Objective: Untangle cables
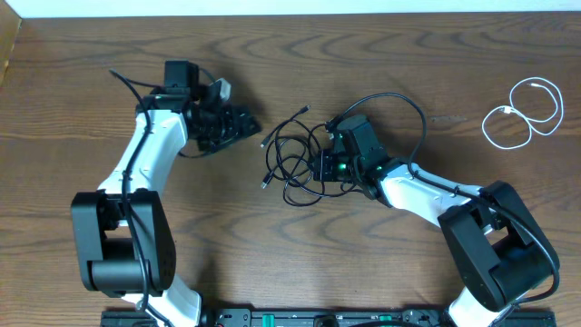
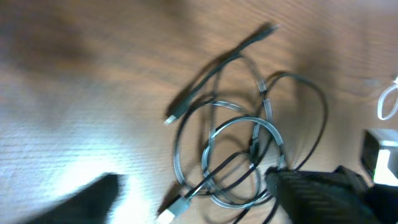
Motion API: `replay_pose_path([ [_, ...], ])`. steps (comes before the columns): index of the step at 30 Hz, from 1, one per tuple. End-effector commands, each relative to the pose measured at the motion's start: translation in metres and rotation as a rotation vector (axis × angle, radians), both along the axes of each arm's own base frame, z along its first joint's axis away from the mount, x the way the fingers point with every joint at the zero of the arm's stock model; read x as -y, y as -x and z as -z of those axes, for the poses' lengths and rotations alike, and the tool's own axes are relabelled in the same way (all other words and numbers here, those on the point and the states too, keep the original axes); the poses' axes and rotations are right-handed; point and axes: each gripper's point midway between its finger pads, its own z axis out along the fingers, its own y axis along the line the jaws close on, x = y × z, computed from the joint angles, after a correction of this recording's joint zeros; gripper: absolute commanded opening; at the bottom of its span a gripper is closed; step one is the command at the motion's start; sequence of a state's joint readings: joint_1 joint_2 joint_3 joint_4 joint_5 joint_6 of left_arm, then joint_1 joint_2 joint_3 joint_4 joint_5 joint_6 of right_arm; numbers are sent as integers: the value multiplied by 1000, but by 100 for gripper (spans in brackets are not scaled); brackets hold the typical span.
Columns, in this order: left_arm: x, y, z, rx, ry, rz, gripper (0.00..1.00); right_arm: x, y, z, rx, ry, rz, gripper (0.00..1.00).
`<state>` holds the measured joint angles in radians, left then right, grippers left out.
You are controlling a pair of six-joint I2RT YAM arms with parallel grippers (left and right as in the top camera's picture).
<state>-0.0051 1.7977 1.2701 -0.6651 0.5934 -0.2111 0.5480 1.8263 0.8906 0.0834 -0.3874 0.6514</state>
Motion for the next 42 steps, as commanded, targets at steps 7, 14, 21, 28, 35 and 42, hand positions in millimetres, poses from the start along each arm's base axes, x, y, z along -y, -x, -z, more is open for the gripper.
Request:
replay_pose_path([
  [7,-15,16,9,-88,-66,-52,17,3,2,2,-45,-55,-18,9],
  [14,-2,31,11,-143,-55,-16,47,9,-1,2,-62,-67,-10,10],
  [21,31,44,12,-163,-61,69,52,9,-1,3,-61,-67,-9,18],
  [28,60,58,14,-188,-63,118,52,5,3,8,-73,-61,-21,22],
  [35,73,75,24,-232,-128,129,52,1,5,10,-55,-34,-20,22],
  [42,79,83,44,-225,-174,117,52,-3,7,10,-48,-33,-28,22],
])
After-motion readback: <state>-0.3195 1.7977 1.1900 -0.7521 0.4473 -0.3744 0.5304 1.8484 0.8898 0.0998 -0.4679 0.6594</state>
